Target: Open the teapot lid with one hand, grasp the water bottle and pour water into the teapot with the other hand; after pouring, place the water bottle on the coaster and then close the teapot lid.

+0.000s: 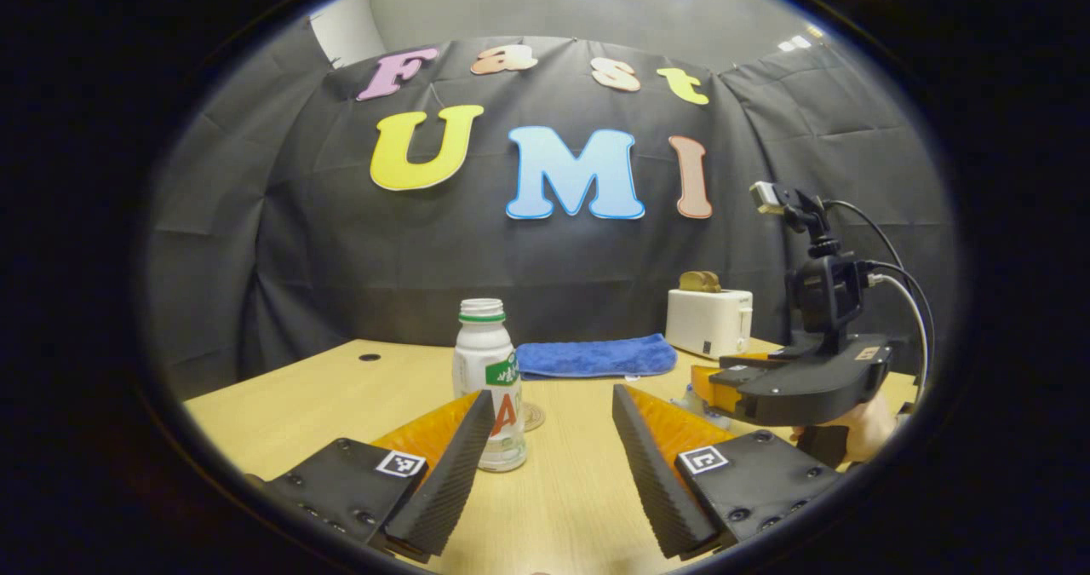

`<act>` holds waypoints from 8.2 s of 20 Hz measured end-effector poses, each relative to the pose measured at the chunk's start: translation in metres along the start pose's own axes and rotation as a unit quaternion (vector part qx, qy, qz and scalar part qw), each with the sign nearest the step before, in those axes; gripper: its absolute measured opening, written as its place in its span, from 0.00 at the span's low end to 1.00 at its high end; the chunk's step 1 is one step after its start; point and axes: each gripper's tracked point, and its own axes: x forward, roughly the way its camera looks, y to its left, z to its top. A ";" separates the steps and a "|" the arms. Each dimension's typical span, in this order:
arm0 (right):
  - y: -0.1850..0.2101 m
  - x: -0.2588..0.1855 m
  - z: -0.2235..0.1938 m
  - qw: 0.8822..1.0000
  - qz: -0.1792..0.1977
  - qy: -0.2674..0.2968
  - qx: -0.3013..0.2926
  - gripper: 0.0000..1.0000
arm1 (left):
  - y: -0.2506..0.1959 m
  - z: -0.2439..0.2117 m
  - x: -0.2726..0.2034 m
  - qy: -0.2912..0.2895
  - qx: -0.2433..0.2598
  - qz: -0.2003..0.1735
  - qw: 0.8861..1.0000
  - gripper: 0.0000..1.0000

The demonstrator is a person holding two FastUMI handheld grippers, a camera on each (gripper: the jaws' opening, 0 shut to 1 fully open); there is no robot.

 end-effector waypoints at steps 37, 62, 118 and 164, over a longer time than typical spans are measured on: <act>-0.132 -0.008 0.050 0.986 -0.095 -0.101 0.090 0.02 | 0.024 -0.030 0.033 0.032 0.012 0.029 0.999 0.98; -0.145 -0.007 0.033 0.986 -0.088 -0.091 0.110 0.02 | 0.065 -0.061 0.113 0.080 0.026 0.053 0.995 0.98; -0.192 -0.007 0.015 0.971 -0.141 -0.078 0.174 0.02 | -0.075 0.003 0.158 -0.022 0.726 0.020 0.687 0.82; -0.189 -0.004 0.010 0.973 -0.127 -0.066 0.181 0.02 | -0.088 0.002 0.163 -0.042 0.823 0.006 0.566 0.77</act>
